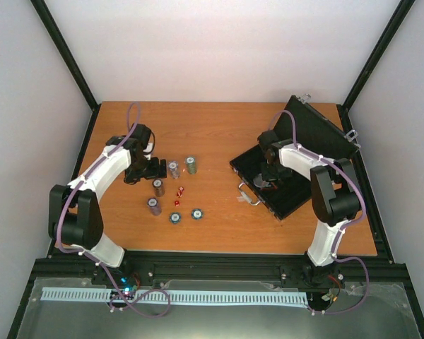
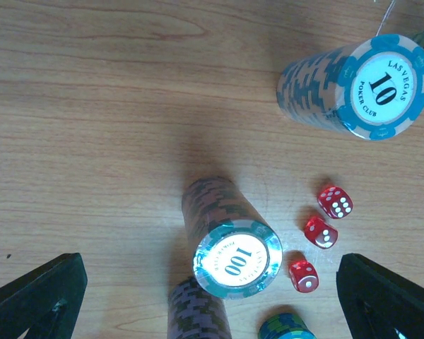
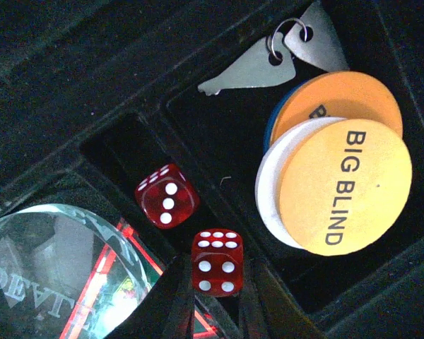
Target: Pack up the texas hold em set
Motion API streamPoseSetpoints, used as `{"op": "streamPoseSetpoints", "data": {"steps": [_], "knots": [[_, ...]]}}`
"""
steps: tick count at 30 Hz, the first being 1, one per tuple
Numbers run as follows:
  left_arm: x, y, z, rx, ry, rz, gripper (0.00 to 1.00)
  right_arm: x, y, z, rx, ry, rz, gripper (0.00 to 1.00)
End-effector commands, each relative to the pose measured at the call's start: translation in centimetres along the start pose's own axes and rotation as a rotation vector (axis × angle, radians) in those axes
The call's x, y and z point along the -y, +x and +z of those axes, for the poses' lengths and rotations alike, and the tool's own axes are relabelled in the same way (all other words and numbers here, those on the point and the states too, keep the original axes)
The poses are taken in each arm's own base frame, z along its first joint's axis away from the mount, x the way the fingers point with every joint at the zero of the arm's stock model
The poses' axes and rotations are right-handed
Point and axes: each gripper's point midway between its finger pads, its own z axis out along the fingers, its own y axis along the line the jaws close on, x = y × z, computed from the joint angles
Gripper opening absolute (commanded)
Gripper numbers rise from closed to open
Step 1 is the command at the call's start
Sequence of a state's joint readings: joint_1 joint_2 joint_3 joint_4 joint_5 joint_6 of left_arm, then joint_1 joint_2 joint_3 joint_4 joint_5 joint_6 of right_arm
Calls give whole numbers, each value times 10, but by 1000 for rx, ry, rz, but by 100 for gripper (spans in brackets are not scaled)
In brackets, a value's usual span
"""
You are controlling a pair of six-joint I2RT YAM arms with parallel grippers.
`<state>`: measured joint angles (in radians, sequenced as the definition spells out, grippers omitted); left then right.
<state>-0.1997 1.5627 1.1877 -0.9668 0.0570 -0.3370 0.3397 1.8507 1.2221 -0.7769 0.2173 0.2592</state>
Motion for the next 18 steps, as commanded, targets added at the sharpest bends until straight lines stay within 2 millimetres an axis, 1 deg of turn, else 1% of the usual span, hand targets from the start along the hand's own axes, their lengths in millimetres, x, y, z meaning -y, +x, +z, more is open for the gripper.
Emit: {"op": "streamPoseSetpoints", "data": {"steps": [1, 2, 5, 12, 16, 18], "knots": [[8, -12, -8, 30, 22, 12, 100, 4, -13, 3, 27, 12, 29, 18], [7, -12, -8, 31, 20, 11, 100, 5, -14, 3, 28, 13, 30, 18], [7, -11, -8, 31, 19, 9, 100, 4, -16, 1, 34, 12, 28, 25], [7, -10, -8, 34, 22, 9, 100, 5, -17, -4, 42, 5, 30, 28], [7, -10, -9, 37, 23, 10, 100, 3, -22, -17, 72, -19, 30, 28], [7, -10, -10, 39, 24, 10, 100, 1, -27, -28, 98, -46, 34, 31]]}}
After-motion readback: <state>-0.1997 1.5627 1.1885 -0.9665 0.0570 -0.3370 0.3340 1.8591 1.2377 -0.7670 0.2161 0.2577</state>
